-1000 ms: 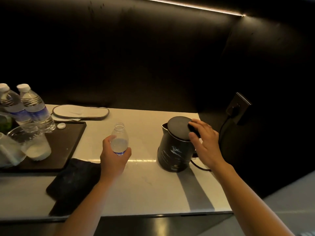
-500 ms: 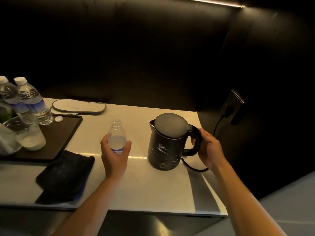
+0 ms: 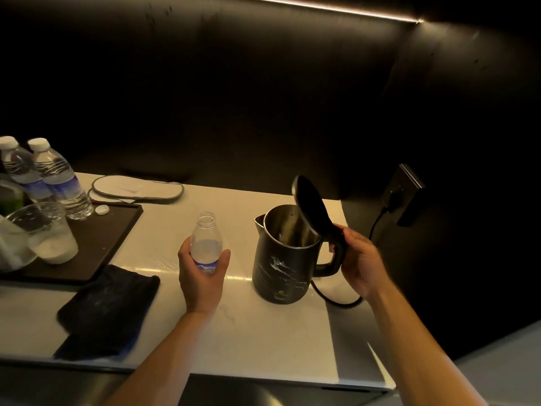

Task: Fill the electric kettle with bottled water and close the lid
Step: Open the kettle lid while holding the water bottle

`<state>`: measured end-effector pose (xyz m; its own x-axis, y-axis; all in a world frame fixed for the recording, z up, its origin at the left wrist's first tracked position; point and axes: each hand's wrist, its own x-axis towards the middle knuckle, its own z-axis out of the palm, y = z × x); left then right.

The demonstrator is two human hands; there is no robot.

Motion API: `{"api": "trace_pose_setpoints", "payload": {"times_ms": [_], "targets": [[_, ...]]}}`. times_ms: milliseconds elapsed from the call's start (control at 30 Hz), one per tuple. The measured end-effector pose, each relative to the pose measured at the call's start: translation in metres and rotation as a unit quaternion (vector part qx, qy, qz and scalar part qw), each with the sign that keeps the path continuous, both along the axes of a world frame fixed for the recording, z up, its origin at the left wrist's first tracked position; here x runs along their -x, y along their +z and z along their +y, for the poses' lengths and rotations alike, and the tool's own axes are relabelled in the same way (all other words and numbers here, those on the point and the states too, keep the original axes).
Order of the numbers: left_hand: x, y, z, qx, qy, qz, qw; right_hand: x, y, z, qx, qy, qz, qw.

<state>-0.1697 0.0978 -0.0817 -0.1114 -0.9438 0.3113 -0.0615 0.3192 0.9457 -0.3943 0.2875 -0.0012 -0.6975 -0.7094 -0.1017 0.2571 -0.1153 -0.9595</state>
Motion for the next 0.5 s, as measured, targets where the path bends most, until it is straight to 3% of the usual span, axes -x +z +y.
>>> {"api": "trace_pose_setpoints", "payload": {"times_ms": [133, 267, 400, 500], "targets": [[0.0, 0.001, -0.003, 0.008, -0.021, 0.008, 1.0, -0.015, 0.016, -0.007, -0.058, 0.006, 0.249, 0.967], [-0.002, 0.008, -0.003, 0.033, -0.057, 0.015, 0.998, -0.032, 0.022, -0.02, -0.192, 0.013, 0.435, 0.88], [-0.006, 0.031, -0.005, 0.067, -0.076, 0.01, 0.995, -0.043, 0.03, -0.031, -0.183, -0.036, 0.447, 0.875], [-0.013, 0.052, -0.012, 0.097, -0.105, -0.007, 0.99, -0.049, 0.034, -0.031, -0.151, -0.048, 0.401, 0.902]]}}
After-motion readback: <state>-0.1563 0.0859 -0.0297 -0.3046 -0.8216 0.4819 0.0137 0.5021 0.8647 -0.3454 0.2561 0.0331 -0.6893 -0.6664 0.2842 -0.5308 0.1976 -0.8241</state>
